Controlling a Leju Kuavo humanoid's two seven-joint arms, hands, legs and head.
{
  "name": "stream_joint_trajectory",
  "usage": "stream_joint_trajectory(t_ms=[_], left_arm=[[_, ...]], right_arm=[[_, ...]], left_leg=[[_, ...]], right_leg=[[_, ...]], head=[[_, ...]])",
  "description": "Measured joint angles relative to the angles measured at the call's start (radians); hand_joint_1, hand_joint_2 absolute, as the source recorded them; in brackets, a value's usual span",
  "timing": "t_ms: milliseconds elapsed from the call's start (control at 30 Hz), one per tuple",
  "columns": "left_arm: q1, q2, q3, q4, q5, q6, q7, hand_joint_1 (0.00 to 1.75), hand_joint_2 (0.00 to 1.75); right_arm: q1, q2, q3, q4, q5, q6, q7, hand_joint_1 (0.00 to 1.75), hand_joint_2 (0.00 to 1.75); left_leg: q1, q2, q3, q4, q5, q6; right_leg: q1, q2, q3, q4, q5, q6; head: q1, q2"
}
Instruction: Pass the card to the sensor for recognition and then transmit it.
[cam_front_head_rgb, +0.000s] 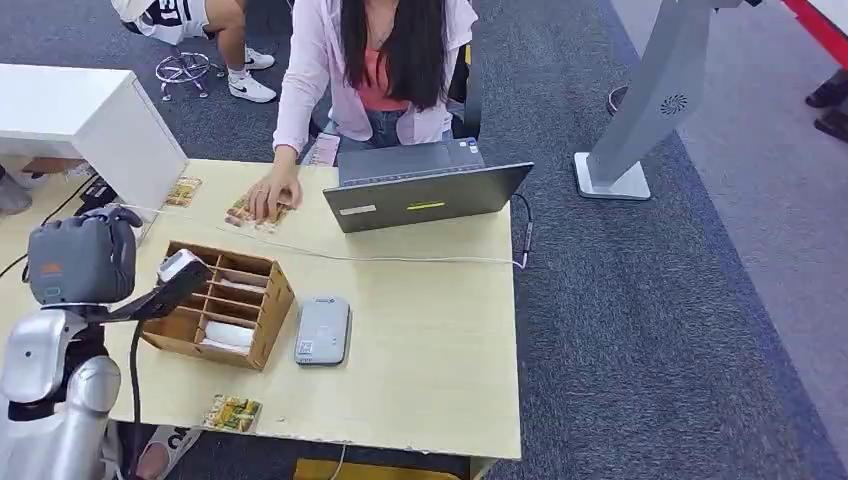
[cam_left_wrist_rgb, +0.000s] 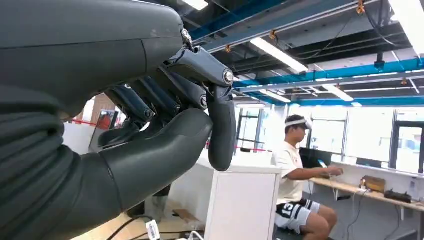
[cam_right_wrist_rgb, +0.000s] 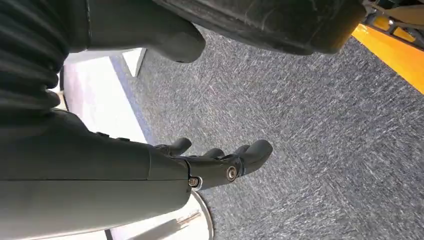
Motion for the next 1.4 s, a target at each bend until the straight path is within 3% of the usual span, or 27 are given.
stream_joint_trajectory(t_ms=[67, 100, 133, 267, 600, 1400], left_arm=[[-0.003, 0.002, -0.001, 0.0, 0.0, 0.0, 0.0, 1.75, 1.75], [-0.007, 0.002, -0.002, 0.0, 0.0, -0.003, 0.0, 0.26, 1.75], [-0.012, 0.003, -0.003, 0.0, 0.003, -0.006, 0.002, 0.0, 1.75], [0.002, -0.003, -0.028, 0.0, 0.017, -0.027, -0.003, 0.0, 1.75], [0.138, -0.035, -0.14, -0.037, -0.027, -0.008, 0.019, 0.0, 1.75], [0.222, -0.036, -0.185, -0.141, -0.049, -0.002, 0.032, 0.0, 1.75]], right_arm=[[0.0, 0.0, 0.0, 0.0, 0.0, 0.001, 0.0, 0.0, 1.75], [0.0, 0.0, 0.0, 0.0, 0.0, 0.001, -0.001, 0.0, 1.75], [0.0, 0.0, 0.0, 0.0, 0.0, 0.001, -0.001, 0.0, 1.75], [0.0, 0.0, 0.0, 0.0, -0.003, -0.001, -0.001, 0.0, 1.75], [0.0, 0.0, -0.007, 0.0, -0.006, -0.004, 0.0, 0.0, 1.75], [0.0, 0.0, -0.016, 0.0, -0.006, -0.016, 0.0, 0.0, 1.75]], left_leg=[[0.0, 0.0, 0.0, 0.0, 0.0, 0.0], [0.0, 0.0, 0.0, 0.0, 0.0, 0.0], [0.0, 0.0, 0.0, 0.0, 0.0, 0.0], [0.0, 0.0, 0.0, 0.0, 0.0, 0.0], [0.0, 0.0, 0.0, 0.0, -0.001, 0.0], [0.0, 0.0, 0.0, 0.0, -0.001, 0.0]], right_leg=[[0.0, 0.0, 0.0, 0.0, 0.0, 0.0], [0.0, 0.0, 0.0, 0.0, 0.0, 0.0], [0.0, 0.0, 0.0, 0.0, 0.0, 0.0], [0.0, 0.0, 0.0, 0.0, 0.0, 0.0], [0.0, 0.0, 0.0, -0.001, 0.0, 0.0], [0.0, 0.0, 0.0, -0.001, 0.0, 0.0]], head=[[0.0, 0.0], [0.0, 0.0], [0.0, 0.0], [0.0, 0.0], [0.0, 0.0], [0.0, 0.0]])
